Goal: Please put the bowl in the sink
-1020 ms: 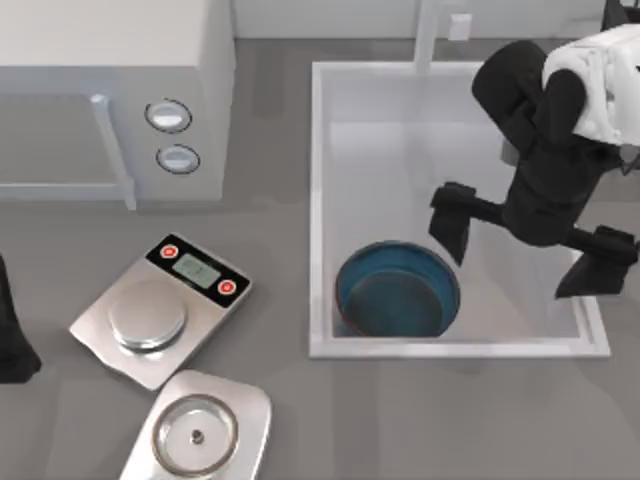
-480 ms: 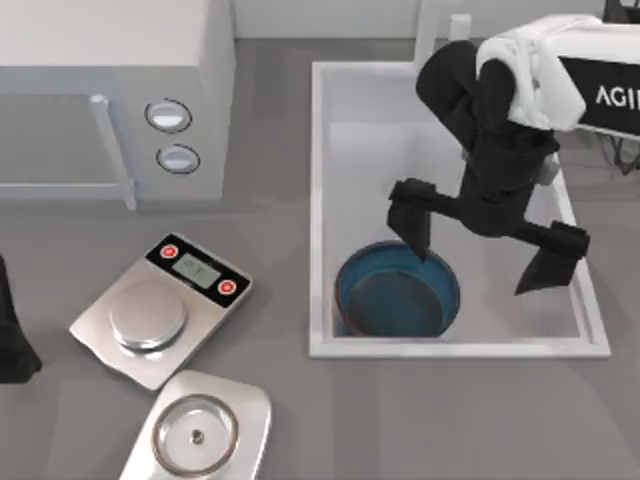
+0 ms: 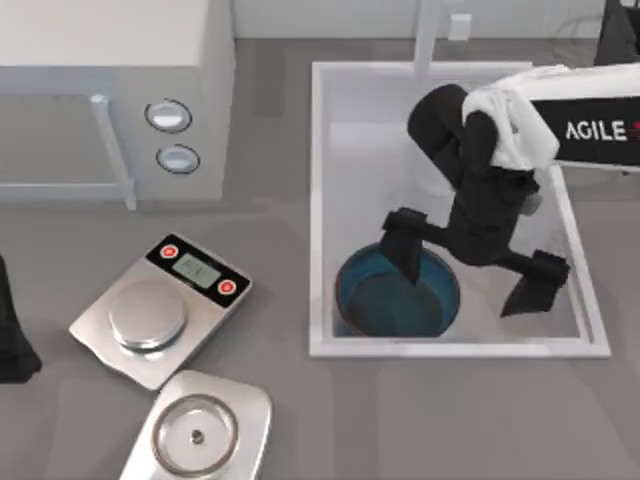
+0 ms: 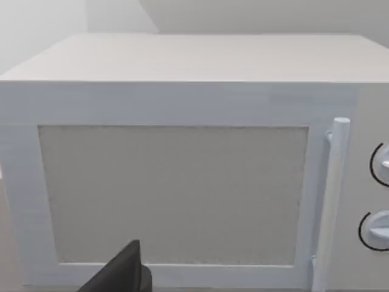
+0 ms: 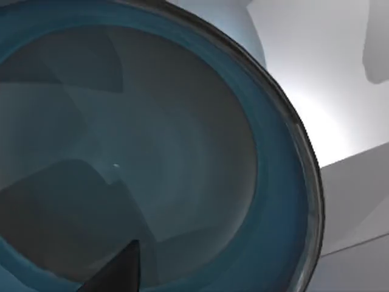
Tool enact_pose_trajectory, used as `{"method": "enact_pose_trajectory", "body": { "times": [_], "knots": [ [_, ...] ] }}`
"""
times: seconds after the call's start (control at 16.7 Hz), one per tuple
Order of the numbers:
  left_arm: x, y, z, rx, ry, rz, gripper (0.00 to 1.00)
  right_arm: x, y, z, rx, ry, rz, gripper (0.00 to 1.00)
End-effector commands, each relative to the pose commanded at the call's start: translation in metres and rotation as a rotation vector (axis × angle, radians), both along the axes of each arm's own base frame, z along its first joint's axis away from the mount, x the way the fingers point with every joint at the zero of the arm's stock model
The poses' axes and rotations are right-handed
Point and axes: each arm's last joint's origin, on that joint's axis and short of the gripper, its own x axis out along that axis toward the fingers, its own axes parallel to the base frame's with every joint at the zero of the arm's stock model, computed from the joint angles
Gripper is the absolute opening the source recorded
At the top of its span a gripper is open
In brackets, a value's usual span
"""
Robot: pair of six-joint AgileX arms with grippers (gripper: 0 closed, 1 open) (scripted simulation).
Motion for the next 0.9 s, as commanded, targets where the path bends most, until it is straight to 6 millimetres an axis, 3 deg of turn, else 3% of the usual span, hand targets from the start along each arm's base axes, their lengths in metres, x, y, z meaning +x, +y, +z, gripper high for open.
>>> {"method": "enact_pose_trajectory", "body": {
  "times": [0.24, 0.54, 0.9],
  "knots": [
    [0.000, 0.000, 0.000, 0.000, 0.000, 0.000, 1.00, -0.003, -0.001, -0.045, -0.001, 0.002, 0.000, 1.00],
    [0.000, 0.000, 0.000, 0.000, 0.000, 0.000, 1.00, -0.004, -0.001, -0.049, -0.003, 0.005, 0.000, 1.00],
    [0.000, 0.000, 0.000, 0.000, 0.000, 0.000, 1.00, -0.004, -0.001, -0.049, -0.003, 0.005, 0.000, 0.55]
  ]
}}
